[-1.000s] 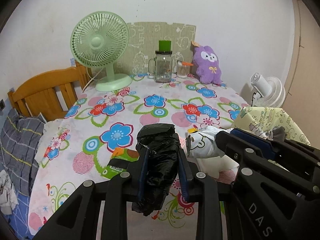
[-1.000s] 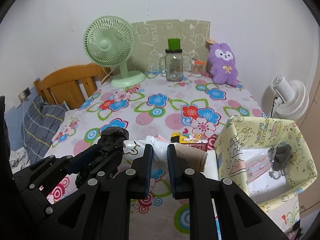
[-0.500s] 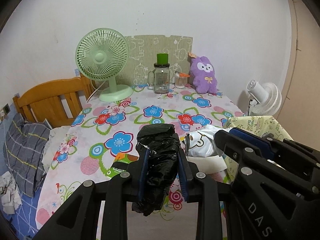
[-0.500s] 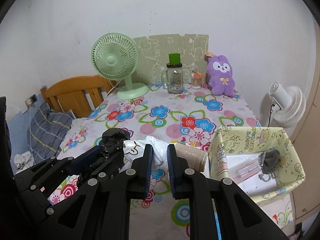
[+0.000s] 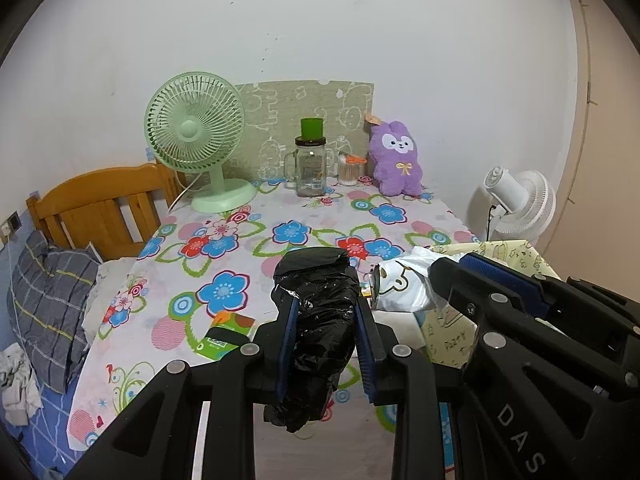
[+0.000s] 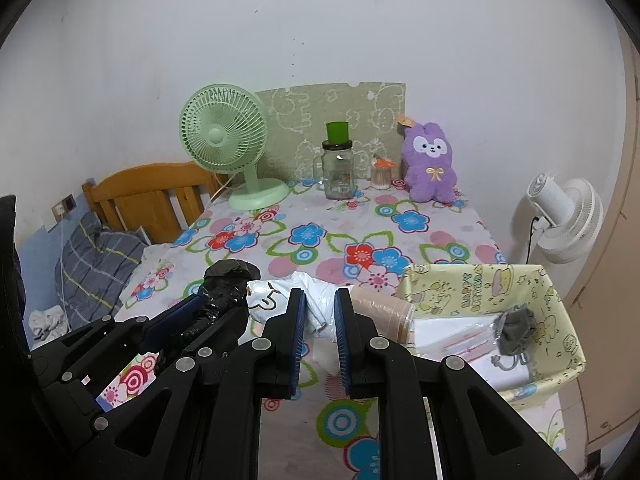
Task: Organize soft objects
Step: 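Lift the umbrella with the left gripper while the right gripper carries the cloth toward the box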
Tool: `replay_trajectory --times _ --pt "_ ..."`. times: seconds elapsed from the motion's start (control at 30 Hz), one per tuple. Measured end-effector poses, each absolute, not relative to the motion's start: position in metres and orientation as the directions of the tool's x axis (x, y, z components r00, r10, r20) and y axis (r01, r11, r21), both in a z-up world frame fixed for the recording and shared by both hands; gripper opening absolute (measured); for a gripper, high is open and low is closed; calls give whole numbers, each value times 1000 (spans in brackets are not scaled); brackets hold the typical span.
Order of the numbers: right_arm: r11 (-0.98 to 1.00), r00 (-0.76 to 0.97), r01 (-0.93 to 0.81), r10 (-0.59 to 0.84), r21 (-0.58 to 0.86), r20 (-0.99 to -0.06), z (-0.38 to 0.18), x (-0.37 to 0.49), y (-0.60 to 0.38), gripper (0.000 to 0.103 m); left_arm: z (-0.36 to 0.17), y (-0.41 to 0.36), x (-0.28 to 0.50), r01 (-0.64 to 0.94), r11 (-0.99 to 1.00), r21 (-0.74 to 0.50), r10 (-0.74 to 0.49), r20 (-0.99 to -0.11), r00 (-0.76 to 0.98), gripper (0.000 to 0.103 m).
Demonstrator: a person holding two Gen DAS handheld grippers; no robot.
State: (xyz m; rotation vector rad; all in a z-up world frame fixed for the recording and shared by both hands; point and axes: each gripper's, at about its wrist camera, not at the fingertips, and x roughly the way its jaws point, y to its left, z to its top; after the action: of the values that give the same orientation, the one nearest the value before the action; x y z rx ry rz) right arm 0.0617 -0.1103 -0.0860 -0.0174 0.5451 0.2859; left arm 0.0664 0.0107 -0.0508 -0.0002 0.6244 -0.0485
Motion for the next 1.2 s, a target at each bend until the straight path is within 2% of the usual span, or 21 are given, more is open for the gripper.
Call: replay_trajectory --times 1.2 --pt "985 863 -161 167 52 -477 -70 77 -218 18 -39 -97 92 151 988 -37 -144 -582 800 28"
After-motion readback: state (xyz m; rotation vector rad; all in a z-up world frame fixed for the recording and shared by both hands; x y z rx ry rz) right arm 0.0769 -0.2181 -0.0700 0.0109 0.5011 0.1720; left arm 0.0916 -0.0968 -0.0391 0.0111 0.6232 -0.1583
